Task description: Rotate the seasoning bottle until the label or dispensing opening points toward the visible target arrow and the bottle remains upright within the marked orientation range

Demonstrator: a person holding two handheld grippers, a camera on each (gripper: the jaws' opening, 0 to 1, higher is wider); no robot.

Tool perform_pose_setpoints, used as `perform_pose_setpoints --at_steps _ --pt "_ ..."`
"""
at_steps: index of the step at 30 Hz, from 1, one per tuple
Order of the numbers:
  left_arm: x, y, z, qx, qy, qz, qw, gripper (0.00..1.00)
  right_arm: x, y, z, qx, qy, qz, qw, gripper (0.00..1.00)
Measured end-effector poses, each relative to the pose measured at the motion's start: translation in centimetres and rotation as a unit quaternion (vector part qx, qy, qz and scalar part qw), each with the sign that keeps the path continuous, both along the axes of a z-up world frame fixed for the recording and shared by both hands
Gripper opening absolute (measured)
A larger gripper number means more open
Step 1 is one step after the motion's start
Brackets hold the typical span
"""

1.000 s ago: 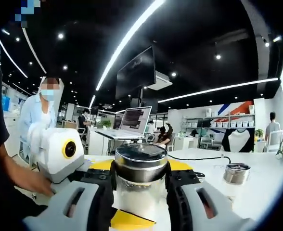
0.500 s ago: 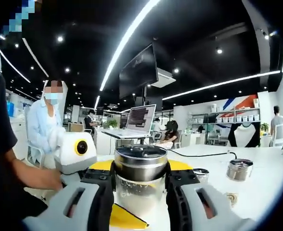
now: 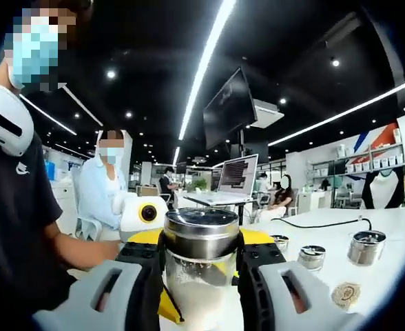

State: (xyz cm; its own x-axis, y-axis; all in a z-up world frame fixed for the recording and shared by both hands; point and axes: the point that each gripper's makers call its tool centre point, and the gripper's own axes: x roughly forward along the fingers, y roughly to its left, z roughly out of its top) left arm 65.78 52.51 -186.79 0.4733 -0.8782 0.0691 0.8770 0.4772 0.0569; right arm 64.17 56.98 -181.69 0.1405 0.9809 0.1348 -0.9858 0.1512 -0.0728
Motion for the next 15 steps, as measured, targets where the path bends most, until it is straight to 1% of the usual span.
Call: perform_pose_setpoints --at_steps 3,5,6,7,8,9,10,11,12,15 --pt "-0.2 -0.3 -0.2 0.000 0.005 -0.007 1.0000 0.44 -0.3 0.2 -0.2 -0.004 -0.004 0.006 1.0000 0.38" --pt "0.2 -0.3 -0.2 0.005 0.005 0.010 0.9999 0.44 -0.1 0.3 -0.3 -0.006 -0.012 -0.004 0.9999 0.39" --pt "0.5 -0.2 -0.3 0.013 0.002 0.026 0.9996 0.44 0.1 0.3 -0.3 -0.012 -0.027 -0.017 0.9994 0.39" --pt "0.6 -0.2 -0.4 0.018 0.004 0.034 0.9992 0.44 0.3 0.4 -0.5 -0.020 -0.039 -0.026 0.9987 0.39" --pt "0.8 -0.1 -0.5 0.022 0.005 0.042 0.9989 0.44 0.3 0.5 -0.5 -0.024 -0.044 -0.029 0.9983 0.39" --pt "1.1 -0.1 -0.5 0.025 0.005 0.052 0.9983 0.44 0.5 0.7 -0.6 -0.031 -0.060 -0.045 0.9967 0.39" --pt "1.6 0.2 -0.5 0.030 -0.002 0.075 0.9967 0.44 0.6 0.7 -0.6 -0.031 -0.063 -0.049 0.9963 0.39" --pt "2.0 0.6 -0.3 0.028 -0.009 0.099 0.9947 0.44 0.9 0.8 -0.4 -0.028 -0.069 -0.063 0.9952 0.39" --pt "2.3 0.9 -0.2 0.027 -0.013 0.115 0.9929 0.44 1.2 0.8 -0.2 -0.017 -0.069 -0.078 0.9944 0.38" --pt "3.0 1.6 0.1 0.027 -0.010 0.159 0.9869 0.44 2.0 0.7 0.2 0.006 -0.052 -0.111 0.9924 0.38"
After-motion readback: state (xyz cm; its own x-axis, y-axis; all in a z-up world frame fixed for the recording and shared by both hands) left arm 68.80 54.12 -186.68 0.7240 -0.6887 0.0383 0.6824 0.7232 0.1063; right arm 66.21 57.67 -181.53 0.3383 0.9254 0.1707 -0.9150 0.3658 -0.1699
